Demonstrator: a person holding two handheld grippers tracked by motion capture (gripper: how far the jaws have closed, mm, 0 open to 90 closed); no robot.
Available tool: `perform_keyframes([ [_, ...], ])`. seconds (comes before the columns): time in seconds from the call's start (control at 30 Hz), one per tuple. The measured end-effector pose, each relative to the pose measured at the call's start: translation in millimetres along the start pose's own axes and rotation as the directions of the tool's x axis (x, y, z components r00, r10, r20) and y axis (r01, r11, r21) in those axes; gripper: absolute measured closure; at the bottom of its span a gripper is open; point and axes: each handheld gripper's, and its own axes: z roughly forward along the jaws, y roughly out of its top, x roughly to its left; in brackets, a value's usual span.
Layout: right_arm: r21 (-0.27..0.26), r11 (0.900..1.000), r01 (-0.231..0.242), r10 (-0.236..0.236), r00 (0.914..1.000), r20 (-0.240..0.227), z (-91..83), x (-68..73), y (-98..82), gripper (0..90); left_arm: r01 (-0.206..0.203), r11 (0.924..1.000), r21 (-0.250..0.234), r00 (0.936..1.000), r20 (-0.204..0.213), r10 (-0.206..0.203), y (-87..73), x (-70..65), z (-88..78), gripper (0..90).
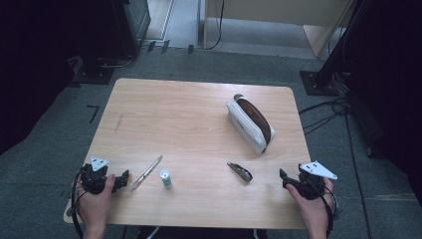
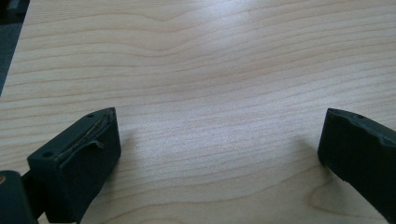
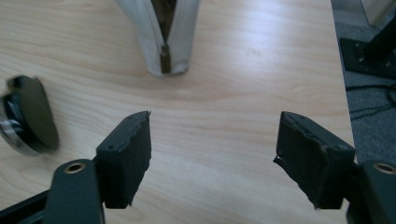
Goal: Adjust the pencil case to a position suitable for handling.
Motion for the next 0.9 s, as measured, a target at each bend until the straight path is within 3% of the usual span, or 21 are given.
perform_keyframes([
  [0.43,-0.041,0.999,0.029,-0.033,0.9949,-0.096,5.6,21.4,40.2,39.5,0.002,1.0000,-0.001,1.0000,0.000,-0.002,0.4,0.0,0.5,0.0],
  [0.9,-0.054,0.998,0.043,-0.049,0.9926,-0.111,16.3,35.0,64.8,46.6,0.002,1.0000,-0.001,1.0000,0.000,-0.002,0.5,0.0,0.5,0.0],
])
